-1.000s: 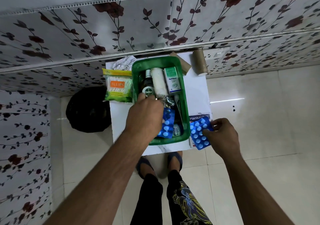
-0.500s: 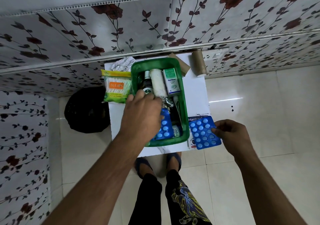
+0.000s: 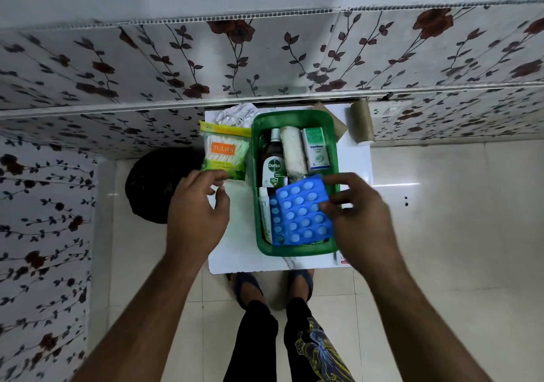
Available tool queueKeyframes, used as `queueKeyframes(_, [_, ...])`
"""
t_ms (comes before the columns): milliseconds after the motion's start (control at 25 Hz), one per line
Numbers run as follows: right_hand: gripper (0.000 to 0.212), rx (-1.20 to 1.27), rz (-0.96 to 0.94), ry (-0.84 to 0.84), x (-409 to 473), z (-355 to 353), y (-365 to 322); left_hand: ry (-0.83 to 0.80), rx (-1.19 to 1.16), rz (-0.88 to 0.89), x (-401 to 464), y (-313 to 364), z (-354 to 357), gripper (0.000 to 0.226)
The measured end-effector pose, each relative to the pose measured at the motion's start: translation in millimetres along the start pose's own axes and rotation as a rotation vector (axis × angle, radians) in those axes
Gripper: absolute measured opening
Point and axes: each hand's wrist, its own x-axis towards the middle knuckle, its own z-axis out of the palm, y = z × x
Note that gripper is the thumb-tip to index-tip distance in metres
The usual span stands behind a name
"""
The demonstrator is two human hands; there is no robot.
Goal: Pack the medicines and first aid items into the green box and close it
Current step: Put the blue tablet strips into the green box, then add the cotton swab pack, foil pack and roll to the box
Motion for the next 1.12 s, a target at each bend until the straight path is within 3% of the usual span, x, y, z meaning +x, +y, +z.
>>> queueKeyframes(160, [0.053, -0.366, -0.097, -0.037, 6.2, 34.1, 7.1, -0.040, -0.009, -0.041, -7.0, -20.9, -0.8, 0.028])
queueKeyframes(440, [0.033, -0.834, -0.198, -0.045, -6.0, 39.0, 8.5, -0.065, -0.024, -0.058, -2.6, -27.3, -2.0, 0.029])
queueKeyframes(520, [0.022, -0.813, -0.226, 0.000, -4.6, 30.0, 1.6, -0.040, -0.049, -0.086, 3.0, -23.9, -2.9, 0.028])
queueKeyframes(600, [0.020, -0.643, -0.275, 0.177, 9.0, 12.5, -7.5, -0.007, -0.077, -0.166, 16.3, -23.0, -1.4, 0.031])
queueKeyframes(680, [0.026, -0.453, -0.281, 0.371, 42.5, -8.6, -13.7, -0.036, -0.086, -0.265, 36.3, -24.8, 2.1, 0.052])
queueKeyframes(760, [0.035, -0.434, -0.269, 0.472, 90.1, -25.1, -10.0, -0.127, -0.015, -0.306, 56.2, -29.0, 8.0, 0.080])
queueKeyframes(840, [0.044, -0.549, -0.211, 0.460, 133.2, -32.6, -1.7, -0.209, 0.080, -0.307, 70.8, -30.6, 15.9, 0.097])
queueKeyframes(960, [0.048, -0.626, -0.141, 0.365, 167.6, -31.2, 8.4, -0.255, 0.099, -0.301, 79.4, -29.7, 27.2, 0.101])
queueKeyframes(1120, [0.038, -0.604, -0.105, 0.299, 184.6, -27.9, 14.3, -0.243, 0.148, -0.293, 79.3, -29.8, 33.3, 0.106])
